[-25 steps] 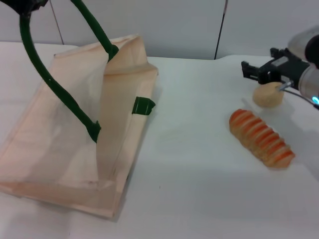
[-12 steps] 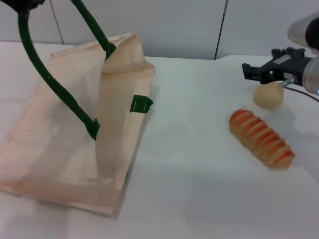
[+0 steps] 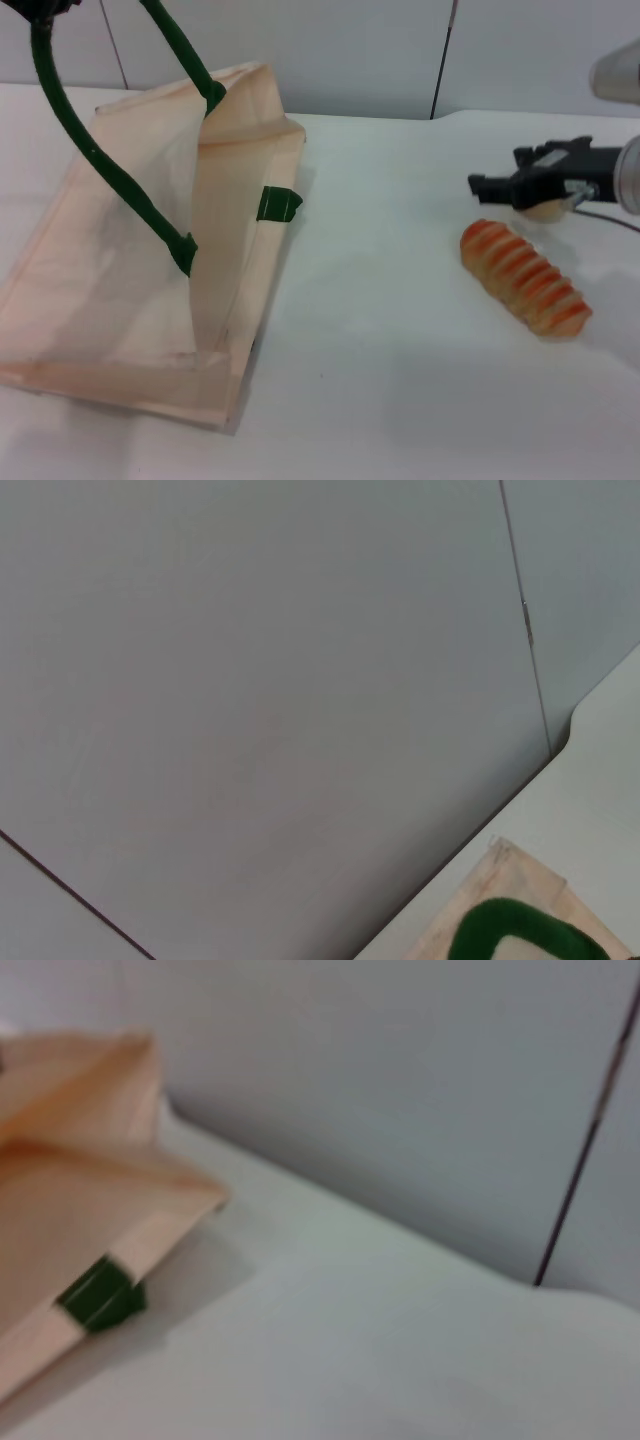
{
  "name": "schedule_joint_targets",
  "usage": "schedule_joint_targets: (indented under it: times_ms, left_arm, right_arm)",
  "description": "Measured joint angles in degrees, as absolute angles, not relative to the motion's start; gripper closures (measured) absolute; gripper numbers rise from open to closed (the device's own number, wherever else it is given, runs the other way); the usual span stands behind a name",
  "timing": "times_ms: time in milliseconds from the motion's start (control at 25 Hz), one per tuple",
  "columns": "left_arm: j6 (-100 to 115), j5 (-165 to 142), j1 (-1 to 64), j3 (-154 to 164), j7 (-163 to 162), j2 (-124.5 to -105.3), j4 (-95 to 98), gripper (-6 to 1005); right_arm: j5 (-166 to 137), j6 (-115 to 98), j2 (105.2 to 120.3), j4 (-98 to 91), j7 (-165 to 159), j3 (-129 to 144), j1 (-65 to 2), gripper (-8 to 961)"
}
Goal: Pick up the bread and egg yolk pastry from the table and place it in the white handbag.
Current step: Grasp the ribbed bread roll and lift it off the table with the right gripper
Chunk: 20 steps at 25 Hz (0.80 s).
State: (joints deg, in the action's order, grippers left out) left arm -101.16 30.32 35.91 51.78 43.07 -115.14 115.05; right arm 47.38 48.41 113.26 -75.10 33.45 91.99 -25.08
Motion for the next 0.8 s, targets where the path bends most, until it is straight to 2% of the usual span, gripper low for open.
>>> schedule_joint_targets:
  times_ms: [440, 560, 800]
  left_arm:
    - [-101.1, 30.2, 35.8, 51.8, 43.2, -115.01, 114.0, 876]
    - [-101.0, 30.1, 35.8, 51.8, 43.2, -114.98, 113.6, 876]
    - [-101.0, 30.0, 35.9, 51.8, 43.2, -114.86, 113.6, 876]
  right_arm:
    - [42.3, 58.7, 113.69, -78.0, 34.2, 91.4, -25.3, 222]
    - [39.9, 61.1, 113.77, -78.8, 33.8, 91.1, -25.5, 179]
    - [32.3, 66.4, 115.75, -77.8, 34.3, 87.1, -27.0, 134]
